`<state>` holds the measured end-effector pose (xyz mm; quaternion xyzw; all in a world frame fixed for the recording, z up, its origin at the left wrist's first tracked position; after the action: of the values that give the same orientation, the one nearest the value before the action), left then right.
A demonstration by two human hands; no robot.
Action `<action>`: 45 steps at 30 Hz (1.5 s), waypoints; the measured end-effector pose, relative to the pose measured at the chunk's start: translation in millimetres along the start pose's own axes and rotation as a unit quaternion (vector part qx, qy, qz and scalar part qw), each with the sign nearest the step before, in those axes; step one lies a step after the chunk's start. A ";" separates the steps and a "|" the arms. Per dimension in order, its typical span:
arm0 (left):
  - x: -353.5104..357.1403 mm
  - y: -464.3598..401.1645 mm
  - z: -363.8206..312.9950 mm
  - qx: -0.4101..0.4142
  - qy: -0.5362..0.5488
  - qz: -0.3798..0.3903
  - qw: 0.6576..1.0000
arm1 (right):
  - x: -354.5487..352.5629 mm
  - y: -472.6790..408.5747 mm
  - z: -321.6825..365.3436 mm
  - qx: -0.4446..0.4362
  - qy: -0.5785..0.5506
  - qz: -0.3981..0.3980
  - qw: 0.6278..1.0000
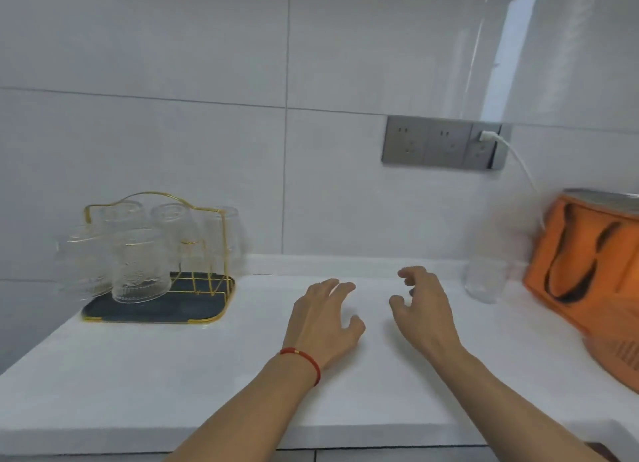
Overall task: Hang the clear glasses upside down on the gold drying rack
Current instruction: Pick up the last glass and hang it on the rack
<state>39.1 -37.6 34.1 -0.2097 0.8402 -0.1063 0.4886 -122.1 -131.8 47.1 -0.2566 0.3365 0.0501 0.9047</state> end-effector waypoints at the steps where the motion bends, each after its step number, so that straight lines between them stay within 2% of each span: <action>1: 9.7 -9.4 -7.7 0.001 -0.011 0.021 1.000 | -10.0 -1.3 -18.6 0.064 -0.037 -0.019 0.997; 3: 25.9 -25.5 -22.0 0.003 -0.015 0.040 0.999 | -28.3 -3.0 -50.2 0.138 -0.061 -0.056 0.987; 8: 66.4 -26.9 -31.7 0.027 -0.041 0.070 0.996 | -59.0 -19.3 -99.8 0.222 -0.047 -0.113 0.967; 11: 79.9 -19.3 -26.7 0.034 -0.047 0.064 0.996 | -63.9 -39.5 -117.3 0.230 -0.041 -0.115 0.966; 16: 81.5 -25.6 -24.8 0.022 -0.037 0.043 0.998 | -56.8 -76.3 -130.8 0.243 -0.101 -0.113 0.958; 21: 80.8 -25.2 -27.8 0.017 -0.033 0.043 0.998 | -47.4 -101.5 -151.9 0.301 -0.035 -0.113 0.946; 24: 79.7 -26.5 -28.4 0.010 -0.030 0.044 0.999 | -44.8 -106.0 -157.9 0.288 0.017 -0.103 0.952; 27: 78.7 -26.3 -28.1 0.008 -0.024 0.046 0.999 | -42.6 -96.8 -150.0 0.259 0.004 -0.100 0.961; 30: 74.6 -24.8 -28.9 0.017 0.011 0.034 0.999 | -40.8 -76.4 -126.3 0.193 -0.007 -0.067 0.979; 32: 68.0 -22.7 -30.3 0.001 0.077 0.039 0.996 | -38.1 -53.6 -102.1 0.130 -0.028 -0.036 0.991; 35: 50.3 -21.4 -34.7 -0.061 0.247 0.064 0.965 | -30.2 -16.6 -62.3 0.031 -0.035 0.033 0.998; 37: 33.5 -19.8 -39.9 -0.098 0.348 0.038 0.932 | -24.2 1.0 -37.5 -0.014 -0.053 0.073 0.996; 40: 5.9 -14.6 -38.2 -0.156 0.406 -0.022 0.900 | -16.1 17.2 -4.4 -0.046 -0.086 0.123 0.988; 43: -18.6 -5.1 -23.9 -0.193 0.469 -0.074 0.859 | -8.5 27.4 21.3 -0.006 -0.218 0.192 0.957; 45: -32.6 4.5 -10.8 -0.199 0.521 -0.096 0.825 | 0.0 34.6 38.7 0.075 -0.366 0.249 0.894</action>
<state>42.8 -19.0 63.1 -0.2954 0.9483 -0.0768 -0.0867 -108.6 -82.6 57.0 -0.0592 0.0371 0.3385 0.9384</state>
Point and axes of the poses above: each hand's wrist, its own y-axis away from the middle knuckle, its own x-axis out of the palm, z = x × y, the point moved 1 cm from there along -y, towards the middle knuckle, and after that the axes turned 2 degrees about z, right-handed, at the moved point
